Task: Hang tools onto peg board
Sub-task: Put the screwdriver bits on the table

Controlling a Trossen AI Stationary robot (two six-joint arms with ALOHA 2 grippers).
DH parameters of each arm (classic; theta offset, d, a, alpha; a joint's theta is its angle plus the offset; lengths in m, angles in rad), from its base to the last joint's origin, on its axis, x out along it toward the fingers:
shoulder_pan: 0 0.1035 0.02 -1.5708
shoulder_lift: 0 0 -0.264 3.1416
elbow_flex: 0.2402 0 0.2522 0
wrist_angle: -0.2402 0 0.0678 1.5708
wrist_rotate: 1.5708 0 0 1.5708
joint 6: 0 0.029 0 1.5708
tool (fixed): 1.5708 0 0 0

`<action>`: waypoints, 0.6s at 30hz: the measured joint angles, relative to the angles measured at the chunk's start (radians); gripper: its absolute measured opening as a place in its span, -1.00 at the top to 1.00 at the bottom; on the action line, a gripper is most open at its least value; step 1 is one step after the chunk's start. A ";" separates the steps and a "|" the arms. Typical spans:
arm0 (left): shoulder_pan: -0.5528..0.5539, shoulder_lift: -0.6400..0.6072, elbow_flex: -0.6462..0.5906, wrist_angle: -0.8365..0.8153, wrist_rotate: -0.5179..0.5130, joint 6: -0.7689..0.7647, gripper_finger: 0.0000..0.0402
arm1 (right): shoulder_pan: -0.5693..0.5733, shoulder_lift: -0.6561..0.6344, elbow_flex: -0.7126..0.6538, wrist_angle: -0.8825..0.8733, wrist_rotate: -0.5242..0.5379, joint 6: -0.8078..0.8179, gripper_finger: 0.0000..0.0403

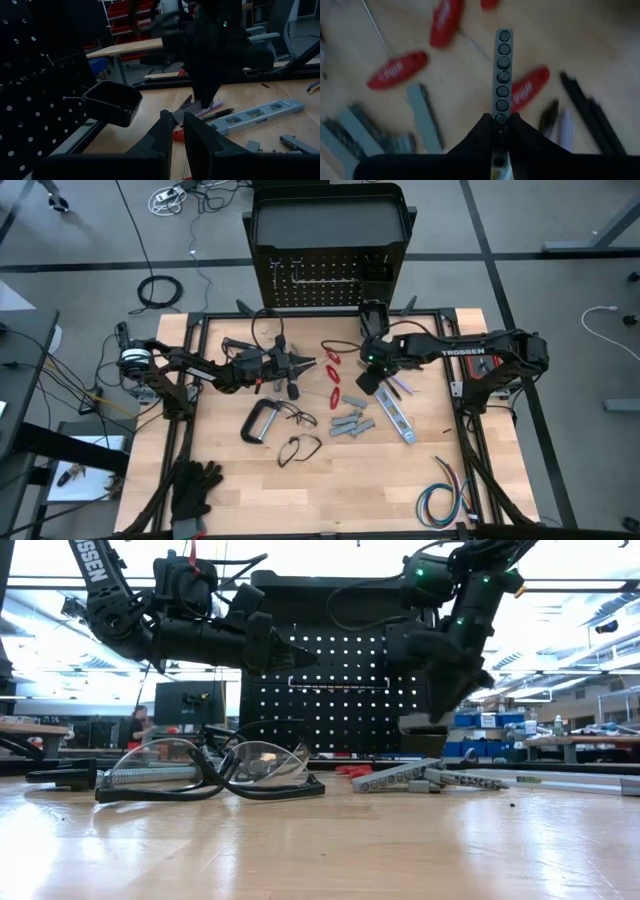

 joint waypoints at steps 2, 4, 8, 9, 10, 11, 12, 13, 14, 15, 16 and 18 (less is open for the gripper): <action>0.000 0.000 0.000 0.000 0.000 0.000 0.77 | 0.007 0.000 0.000 -0.040 -0.024 0.006 0.78; 0.000 0.000 0.000 0.000 0.000 0.000 0.77 | 0.008 0.000 0.000 -0.060 -0.058 0.006 0.76; 0.000 0.000 0.000 0.000 0.000 0.000 0.77 | 0.019 0.000 0.000 -0.065 -0.178 -0.009 0.73; 0.000 0.000 0.000 0.000 0.000 0.000 0.77 | 0.027 0.000 0.000 -0.055 -0.212 -0.021 0.72; 0.000 0.000 0.000 0.000 0.000 0.000 0.77 | 0.038 0.000 0.000 -0.047 -0.241 -0.029 0.72; 0.000 0.000 0.000 0.000 0.000 0.000 0.77 | 0.048 0.000 0.000 -0.040 -0.267 -0.034 0.72; 0.000 0.000 0.000 0.000 0.000 0.000 0.77 | 0.057 0.000 0.000 -0.033 -0.292 -0.038 0.72; 0.000 0.000 0.000 0.000 0.000 0.000 0.77 | 0.067 0.000 0.000 -0.027 -0.320 -0.046 0.72; 0.000 0.000 0.000 0.000 0.000 0.000 0.77 | 0.077 0.000 0.000 -0.021 -0.346 -0.051 0.72; 0.000 0.000 0.000 0.000 0.000 0.000 0.77 | 0.087 0.002 0.000 -0.017 -0.375 -0.055 0.72; 0.000 0.000 0.000 0.000 0.000 0.000 0.77 | 0.096 0.005 0.000 -0.012 -0.406 -0.057 0.72; 0.000 0.000 0.000 0.000 0.000 0.000 0.77 | 0.116 0.012 0.000 0.004 -0.449 -0.084 0.71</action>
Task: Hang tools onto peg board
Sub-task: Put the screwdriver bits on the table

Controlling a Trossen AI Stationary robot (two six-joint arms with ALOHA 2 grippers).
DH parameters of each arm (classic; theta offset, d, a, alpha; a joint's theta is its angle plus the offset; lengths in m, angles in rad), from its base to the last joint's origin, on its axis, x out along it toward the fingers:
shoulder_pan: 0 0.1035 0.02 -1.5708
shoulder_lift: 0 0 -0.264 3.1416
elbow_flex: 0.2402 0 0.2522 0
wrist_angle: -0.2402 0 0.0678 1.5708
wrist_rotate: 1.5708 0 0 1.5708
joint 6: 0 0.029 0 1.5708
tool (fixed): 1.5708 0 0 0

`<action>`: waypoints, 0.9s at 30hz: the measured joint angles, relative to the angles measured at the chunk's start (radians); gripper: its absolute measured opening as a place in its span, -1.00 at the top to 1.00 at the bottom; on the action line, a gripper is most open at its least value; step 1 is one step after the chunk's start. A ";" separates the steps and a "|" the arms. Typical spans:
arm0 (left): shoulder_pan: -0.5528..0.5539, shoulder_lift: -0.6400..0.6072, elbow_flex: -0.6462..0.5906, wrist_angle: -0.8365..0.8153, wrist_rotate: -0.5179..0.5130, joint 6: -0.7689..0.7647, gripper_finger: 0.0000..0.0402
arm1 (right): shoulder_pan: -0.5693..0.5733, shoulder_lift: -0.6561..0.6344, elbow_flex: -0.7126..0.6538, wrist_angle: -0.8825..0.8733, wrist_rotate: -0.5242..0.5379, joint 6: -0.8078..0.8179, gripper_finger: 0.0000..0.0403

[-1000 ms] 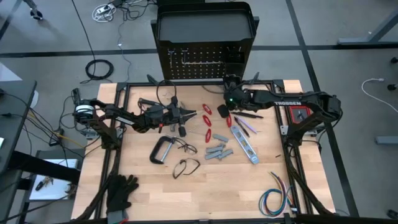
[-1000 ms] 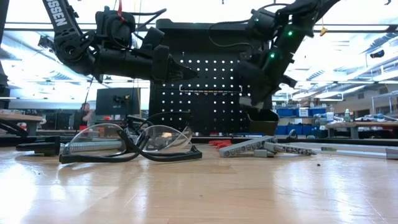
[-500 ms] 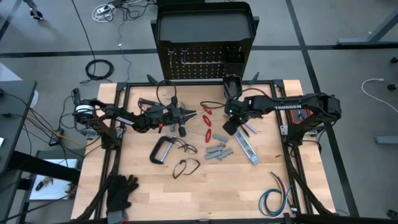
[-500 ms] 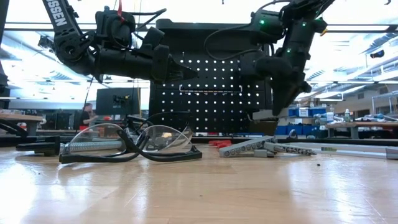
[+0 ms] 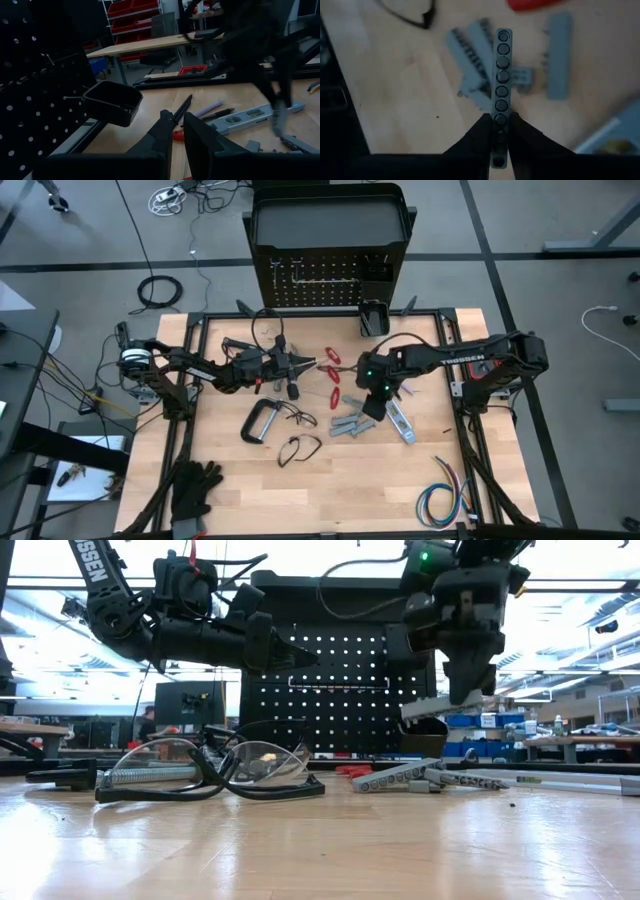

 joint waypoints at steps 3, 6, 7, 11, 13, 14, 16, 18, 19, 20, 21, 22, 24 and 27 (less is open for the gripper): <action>0.000 0.000 0.000 0.000 0.000 0.000 0.77 | 0.025 0.000 0.000 0.047 0.075 -0.027 0.68; 0.000 0.000 0.000 0.000 0.000 0.000 0.77 | 0.033 0.000 0.000 0.080 0.091 -0.002 0.55; 0.000 0.000 0.000 0.000 0.000 0.000 0.77 | 0.033 0.000 0.000 0.083 0.086 0.006 0.49; 0.000 0.000 0.000 -0.001 0.000 0.000 0.77 | 0.029 0.000 0.000 0.035 0.073 0.054 0.22; 0.000 0.000 0.000 -0.001 0.000 0.000 0.77 | 0.028 0.000 0.000 0.014 0.037 0.071 0.08; 0.000 0.000 0.000 -0.001 0.000 0.000 0.77 | 0.028 0.000 0.000 0.010 0.006 0.074 0.01; 0.000 0.000 0.000 -0.002 0.000 0.000 0.77 | 0.021 -0.001 0.000 -0.011 -0.057 0.065 -0.10; 0.000 0.000 0.000 -0.001 0.000 0.000 0.77 | 0.006 -0.004 0.000 -0.033 -0.070 0.048 -0.17; 0.000 0.000 0.000 -0.001 0.000 0.000 0.77 | -0.002 -0.005 0.000 -0.039 -0.040 0.036 -0.19; 0.000 0.000 0.000 -0.001 0.000 0.000 0.77 | -0.009 -0.005 0.000 -0.046 0.019 0.020 -0.20; 0.000 0.000 0.000 -0.001 0.000 0.000 0.77 | -0.015 -0.005 0.000 -0.057 0.096 0.001 -0.20; 0.000 0.000 0.000 -0.001 0.000 0.000 0.77 | -0.022 -0.005 0.000 -0.061 0.194 -0.018 -0.20; 0.000 0.000 0.000 -0.001 0.000 0.000 0.77 | -0.033 -0.005 -0.001 -0.029 0.413 -0.033 -0.18; 0.000 0.000 0.000 -0.002 0.000 0.000 0.77 | -0.049 -0.005 0.000 0.042 0.626 -0.005 -0.16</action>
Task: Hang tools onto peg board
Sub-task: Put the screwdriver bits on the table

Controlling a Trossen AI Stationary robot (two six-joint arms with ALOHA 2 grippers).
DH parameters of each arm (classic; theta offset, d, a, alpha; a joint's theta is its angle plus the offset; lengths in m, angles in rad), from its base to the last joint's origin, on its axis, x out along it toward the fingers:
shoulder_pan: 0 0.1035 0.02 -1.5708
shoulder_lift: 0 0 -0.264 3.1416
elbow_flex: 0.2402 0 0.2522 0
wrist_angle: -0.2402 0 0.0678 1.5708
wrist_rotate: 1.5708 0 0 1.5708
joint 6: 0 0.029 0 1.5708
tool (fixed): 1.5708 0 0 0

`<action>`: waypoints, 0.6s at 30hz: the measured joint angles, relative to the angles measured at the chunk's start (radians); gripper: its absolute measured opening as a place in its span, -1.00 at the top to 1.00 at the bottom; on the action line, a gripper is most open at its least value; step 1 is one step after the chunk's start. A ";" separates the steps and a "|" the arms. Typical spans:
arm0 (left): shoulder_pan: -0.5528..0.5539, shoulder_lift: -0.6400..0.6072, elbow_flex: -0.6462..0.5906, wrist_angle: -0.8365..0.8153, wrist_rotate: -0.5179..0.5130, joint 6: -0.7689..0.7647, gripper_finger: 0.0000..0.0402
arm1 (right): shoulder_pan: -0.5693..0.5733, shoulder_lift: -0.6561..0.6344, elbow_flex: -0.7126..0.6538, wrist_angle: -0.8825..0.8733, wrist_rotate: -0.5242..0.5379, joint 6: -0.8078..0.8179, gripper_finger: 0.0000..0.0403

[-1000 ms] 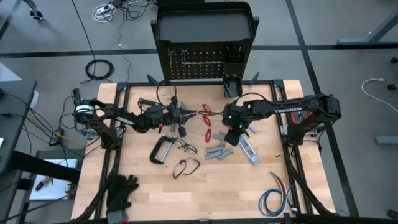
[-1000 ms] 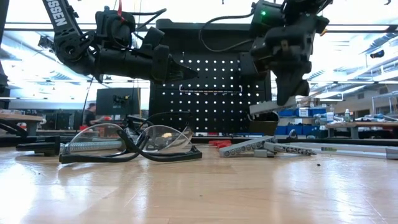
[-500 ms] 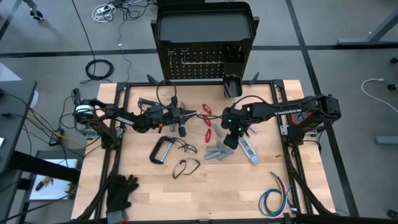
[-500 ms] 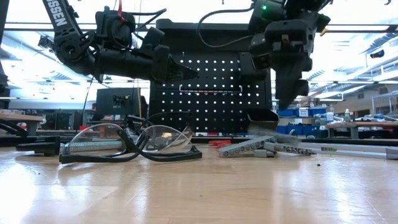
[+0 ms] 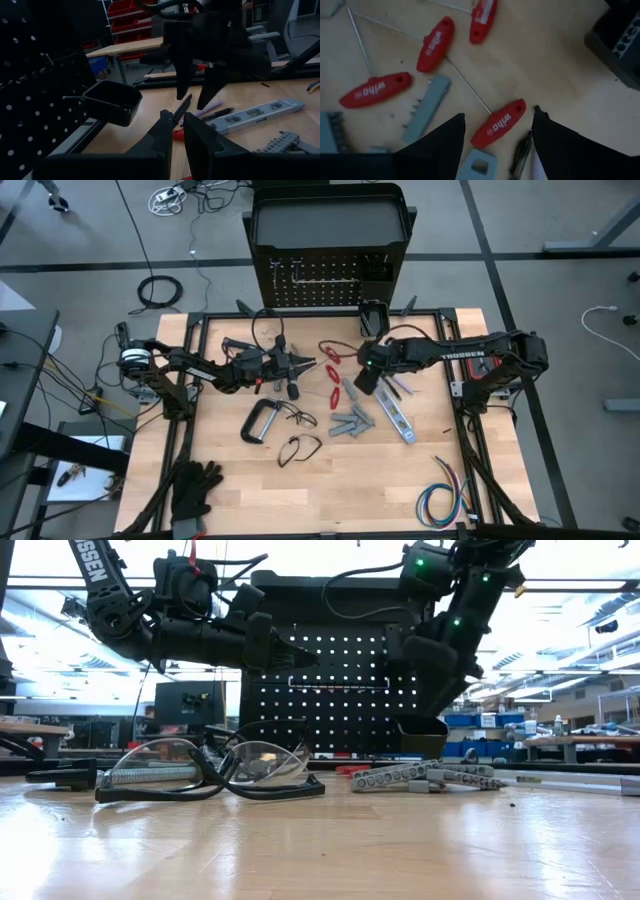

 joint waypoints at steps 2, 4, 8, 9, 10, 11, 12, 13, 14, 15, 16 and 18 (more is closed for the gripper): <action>0.000 0.000 0.000 0.000 0.000 0.000 0.77 | -0.009 0.000 -0.001 0.005 0.014 -0.043 -0.16; 0.000 0.000 0.000 0.001 0.000 0.000 0.77 | -0.021 0.004 -0.001 0.027 0.068 -0.114 -0.16; 0.000 0.000 0.000 0.001 0.000 0.000 0.77 | -0.123 0.016 -0.001 0.049 0.211 -0.052 -0.14; 0.000 0.000 0.000 0.000 0.000 0.000 0.77 | -0.162 0.017 -0.001 0.055 0.214 -0.012 -0.14; 0.000 0.000 0.000 -0.001 0.000 0.000 0.77 | -0.201 0.017 -0.001 0.059 0.216 0.005 -0.14; 0.000 0.000 0.000 -0.001 0.000 0.000 0.77 | -0.231 0.020 -0.001 0.069 0.219 0.005 -0.14; 0.000 0.000 0.000 0.000 0.000 0.000 0.77 | -0.256 0.023 -0.001 0.093 0.223 0.003 -0.15; 0.000 0.000 0.000 -0.001 0.000 0.000 0.77 | -0.276 0.023 -0.001 0.119 0.223 -0.005 -0.16; 0.000 0.000 0.000 -0.001 0.000 0.000 0.77 | -0.290 0.023 -0.001 0.154 0.222 -0.015 -0.18; 0.000 0.000 0.000 -0.001 0.000 0.000 0.77 | -0.297 0.023 -0.001 0.193 0.222 -0.019 -0.19; 0.000 0.000 0.000 -0.001 0.000 0.000 0.77 | -0.301 0.023 -0.001 0.224 0.222 -0.021 -0.21; 0.000 0.000 0.000 -0.002 0.000 0.000 0.77 | -0.305 0.023 -0.001 0.261 0.237 -0.022 -0.23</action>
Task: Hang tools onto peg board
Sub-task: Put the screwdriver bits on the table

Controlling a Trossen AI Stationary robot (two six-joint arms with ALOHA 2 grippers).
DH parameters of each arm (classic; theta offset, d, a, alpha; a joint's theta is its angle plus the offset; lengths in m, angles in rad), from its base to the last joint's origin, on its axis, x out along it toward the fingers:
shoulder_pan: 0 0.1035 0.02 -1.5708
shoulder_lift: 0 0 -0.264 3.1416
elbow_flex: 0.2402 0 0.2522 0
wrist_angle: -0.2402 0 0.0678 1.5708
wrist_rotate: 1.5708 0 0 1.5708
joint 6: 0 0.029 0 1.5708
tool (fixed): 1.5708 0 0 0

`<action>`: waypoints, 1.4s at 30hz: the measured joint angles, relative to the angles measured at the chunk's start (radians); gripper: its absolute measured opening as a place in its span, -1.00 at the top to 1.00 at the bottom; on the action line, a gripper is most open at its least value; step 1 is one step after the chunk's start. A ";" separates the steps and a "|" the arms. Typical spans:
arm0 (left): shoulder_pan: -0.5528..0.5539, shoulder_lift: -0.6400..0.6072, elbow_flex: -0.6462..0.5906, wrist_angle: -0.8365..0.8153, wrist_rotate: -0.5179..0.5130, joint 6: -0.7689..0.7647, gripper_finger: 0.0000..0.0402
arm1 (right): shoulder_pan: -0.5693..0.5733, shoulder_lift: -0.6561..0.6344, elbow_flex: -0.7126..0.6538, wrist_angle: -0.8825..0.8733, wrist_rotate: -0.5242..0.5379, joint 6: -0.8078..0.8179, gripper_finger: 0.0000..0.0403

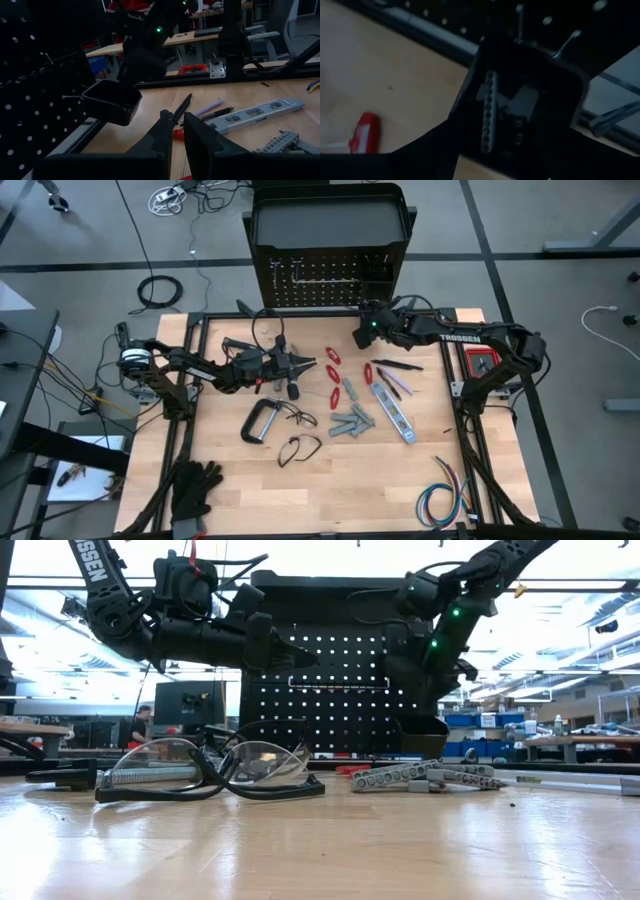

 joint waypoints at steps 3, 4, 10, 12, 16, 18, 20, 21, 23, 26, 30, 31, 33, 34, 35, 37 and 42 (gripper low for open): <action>0.000 0.000 0.000 0.000 0.000 0.000 0.77 | -0.009 0.002 0.000 0.020 0.034 0.000 -0.24; 0.000 0.000 0.000 0.000 0.000 0.000 0.77 | -0.012 0.010 0.000 0.034 0.034 0.003 -0.23; 0.000 0.000 0.000 0.002 0.000 0.000 0.77 | -0.039 0.086 0.000 0.081 0.003 0.012 -0.23; 0.000 0.000 0.000 0.002 0.000 0.000 0.77 | -0.051 0.103 0.000 0.086 -0.002 0.023 -0.23; 0.000 0.000 0.000 0.003 0.000 0.000 0.77 | -0.071 0.115 0.000 0.096 -0.051 0.034 -0.22; 0.000 0.000 0.000 0.003 0.000 0.000 0.77 | -0.074 0.114 0.000 0.099 -0.058 0.035 -0.21; 0.000 0.000 0.000 0.003 0.000 0.000 0.77 | -0.078 0.114 0.000 0.098 -0.086 0.035 -0.22; 0.000 0.000 0.000 0.003 0.000 0.000 0.77 | -0.082 0.114 0.000 0.097 -0.106 0.035 -0.21; 0.000 0.000 0.000 0.003 0.000 0.000 0.77 | -0.087 0.114 0.000 0.091 -0.146 0.035 -0.21; 0.000 0.000 0.000 0.004 0.000 0.000 0.77 | -0.087 0.114 0.000 0.062 -0.155 0.028 -0.20; 0.000 0.000 0.000 0.011 0.000 0.000 0.77 | -0.092 0.114 0.000 0.055 -0.165 -0.013 -0.20; 0.000 0.000 0.000 0.012 0.000 0.000 0.77 | -0.093 0.114 0.000 0.055 -0.166 -0.027 -0.20; 0.000 0.000 0.000 0.018 0.000 0.000 0.77 | -0.094 0.114 0.000 0.057 -0.167 -0.052 -0.20; 0.000 0.000 0.000 0.024 0.000 0.000 0.77 | -0.096 0.114 0.000 0.057 -0.167 -0.058 -0.20; 0.000 0.000 0.000 0.029 0.000 0.000 0.77 | -0.097 0.114 0.000 0.056 -0.169 -0.061 -0.20; 0.000 0.000 0.000 0.030 0.000 0.000 0.77 | -0.099 0.114 0.000 0.058 -0.160 -0.072 -0.20; 0.000 0.000 0.000 0.030 0.000 0.000 0.77 | -0.099 0.119 0.000 0.062 -0.146 -0.079 -0.20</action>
